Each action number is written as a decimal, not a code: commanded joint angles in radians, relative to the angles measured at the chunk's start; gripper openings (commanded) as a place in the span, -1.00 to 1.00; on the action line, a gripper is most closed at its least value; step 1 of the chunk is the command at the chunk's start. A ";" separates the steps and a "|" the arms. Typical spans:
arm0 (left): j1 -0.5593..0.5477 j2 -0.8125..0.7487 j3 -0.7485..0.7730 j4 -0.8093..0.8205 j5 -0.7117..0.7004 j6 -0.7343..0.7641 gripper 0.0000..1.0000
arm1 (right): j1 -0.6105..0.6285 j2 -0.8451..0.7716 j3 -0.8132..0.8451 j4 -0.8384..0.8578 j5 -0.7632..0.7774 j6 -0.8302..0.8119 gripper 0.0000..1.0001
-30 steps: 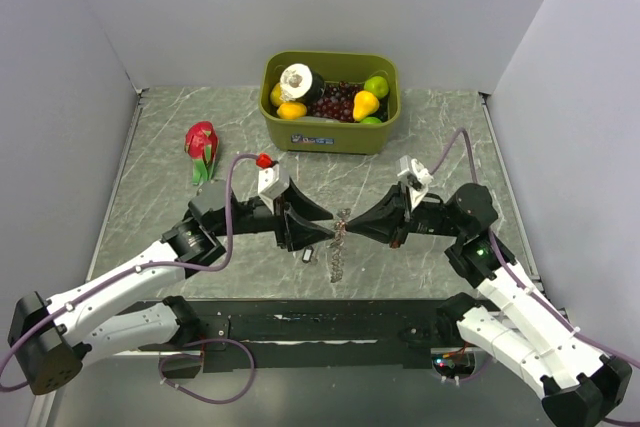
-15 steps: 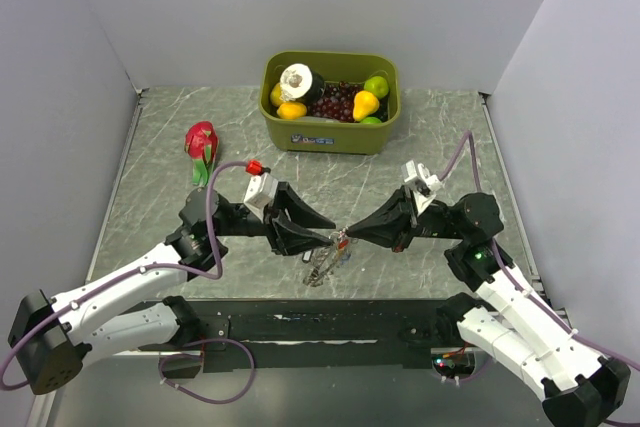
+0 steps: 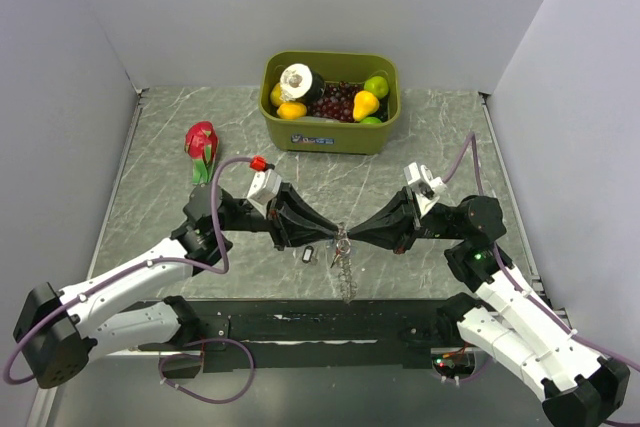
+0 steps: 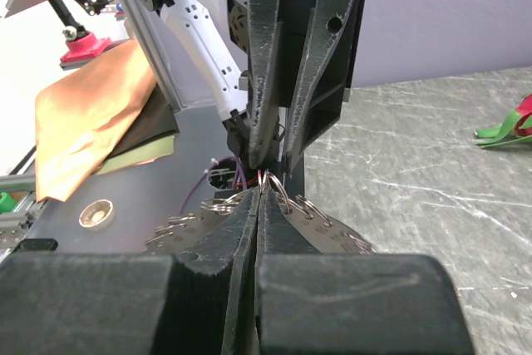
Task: Put the keys on the keyring
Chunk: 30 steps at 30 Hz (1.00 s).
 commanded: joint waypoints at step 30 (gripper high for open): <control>0.003 0.028 0.036 -0.023 -0.002 -0.019 -0.14 | 0.005 -0.022 0.017 0.035 0.035 -0.017 -1.00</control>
